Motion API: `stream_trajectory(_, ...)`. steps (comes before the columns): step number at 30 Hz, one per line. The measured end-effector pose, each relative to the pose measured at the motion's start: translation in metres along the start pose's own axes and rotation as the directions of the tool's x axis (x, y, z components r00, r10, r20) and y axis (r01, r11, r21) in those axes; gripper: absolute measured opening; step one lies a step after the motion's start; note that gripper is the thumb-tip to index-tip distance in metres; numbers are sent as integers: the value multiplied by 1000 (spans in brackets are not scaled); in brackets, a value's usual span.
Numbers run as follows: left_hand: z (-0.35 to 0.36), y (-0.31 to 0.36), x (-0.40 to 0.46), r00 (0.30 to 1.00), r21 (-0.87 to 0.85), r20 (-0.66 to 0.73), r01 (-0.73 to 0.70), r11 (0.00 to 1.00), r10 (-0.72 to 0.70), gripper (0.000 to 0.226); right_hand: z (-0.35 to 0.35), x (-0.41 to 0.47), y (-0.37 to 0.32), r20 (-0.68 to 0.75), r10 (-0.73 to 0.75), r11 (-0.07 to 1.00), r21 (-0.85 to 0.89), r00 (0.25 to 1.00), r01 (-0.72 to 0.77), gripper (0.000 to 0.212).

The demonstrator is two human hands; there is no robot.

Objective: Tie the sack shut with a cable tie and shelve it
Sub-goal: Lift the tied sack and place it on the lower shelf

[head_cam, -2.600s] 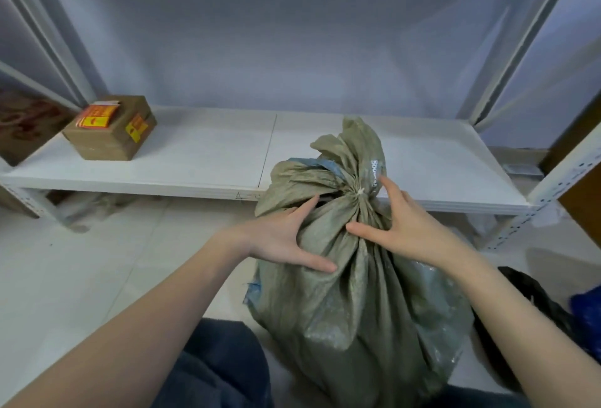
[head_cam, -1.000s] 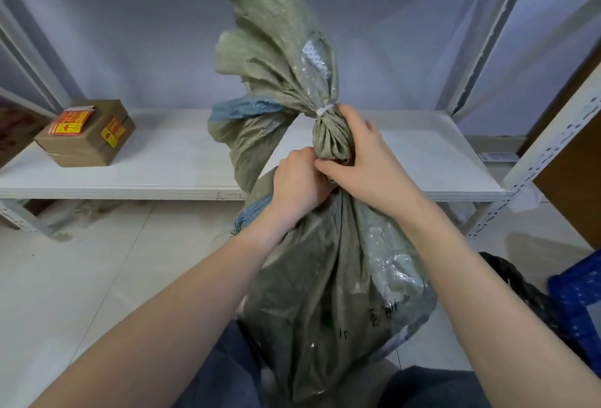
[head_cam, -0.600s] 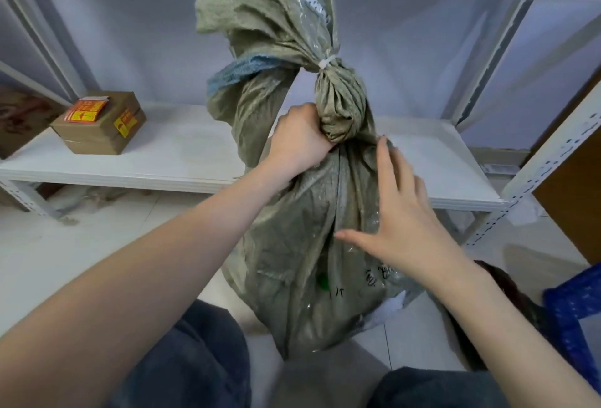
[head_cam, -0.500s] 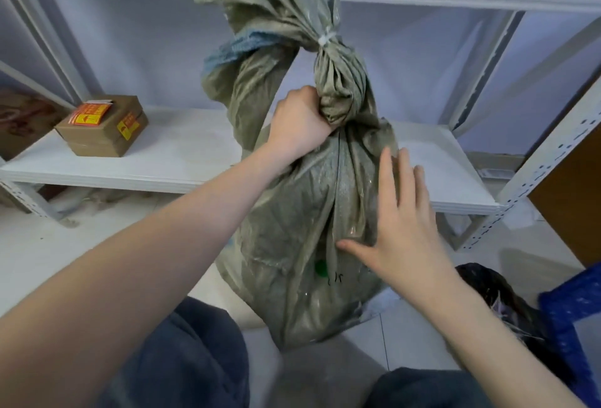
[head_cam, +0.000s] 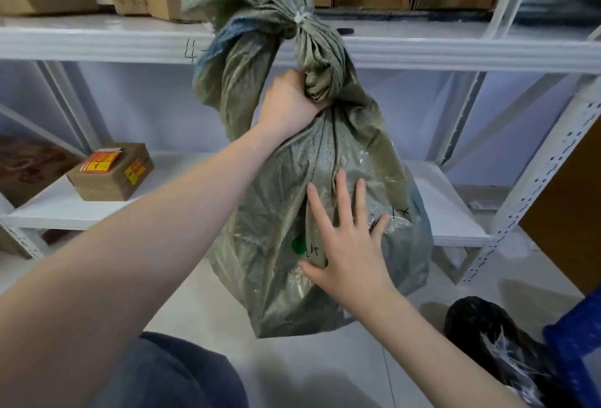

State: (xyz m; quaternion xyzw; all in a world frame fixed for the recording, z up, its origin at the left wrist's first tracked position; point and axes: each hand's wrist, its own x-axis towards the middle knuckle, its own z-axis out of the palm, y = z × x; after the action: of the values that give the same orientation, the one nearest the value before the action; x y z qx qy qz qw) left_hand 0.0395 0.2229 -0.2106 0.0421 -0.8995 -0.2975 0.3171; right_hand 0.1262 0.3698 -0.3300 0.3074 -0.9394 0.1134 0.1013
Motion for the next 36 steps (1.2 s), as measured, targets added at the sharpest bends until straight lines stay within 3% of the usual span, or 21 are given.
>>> stream_trajectory(9,-19,29,38,985,8,-130,-116,993,116,54,-30,31,6,-147,4,998,-68,989,-14,103)
stream_trajectory(12,-18,29,49,995,14,-67,-72,997,73,56,-20,47,14,-137,19,993,-111,990,-35,101)
stream_trajectory(17,6,4,48,995,28,97,-42,999,39,38,21,63,34,-57,41,988,-147,998,-49,101)
stream_trajectory(23,34,-21,52,998,-6,56,20,1000,-20,35,42,87,49,-45,48,987,-153,998,-55,95)
stream_trajectory(25,35,-23,58,995,6,88,45,999,-46,41,41,99,53,-51,47,988,-147,998,-54,93)
stream_trajectory(27,33,-23,56,993,125,111,35,992,-49,63,39,111,59,-53,50,988,-141,997,-57,93)
stream_trajectory(29,29,-26,36,999,215,47,-4,977,-6,83,38,120,65,-38,45,988,-144,998,-50,93)
stream_trajectory(32,29,-44,-27,967,297,-47,-226,928,251,85,41,123,74,-11,45,987,-151,999,-46,92)
stream_trajectory(34,40,-66,-71,928,409,92,-365,836,360,93,44,126,80,-10,50,986,-157,999,-51,93)
stream_trajectory(36,56,-91,-100,915,490,280,-396,777,290,110,44,130,84,-11,48,987,-152,999,-49,94)
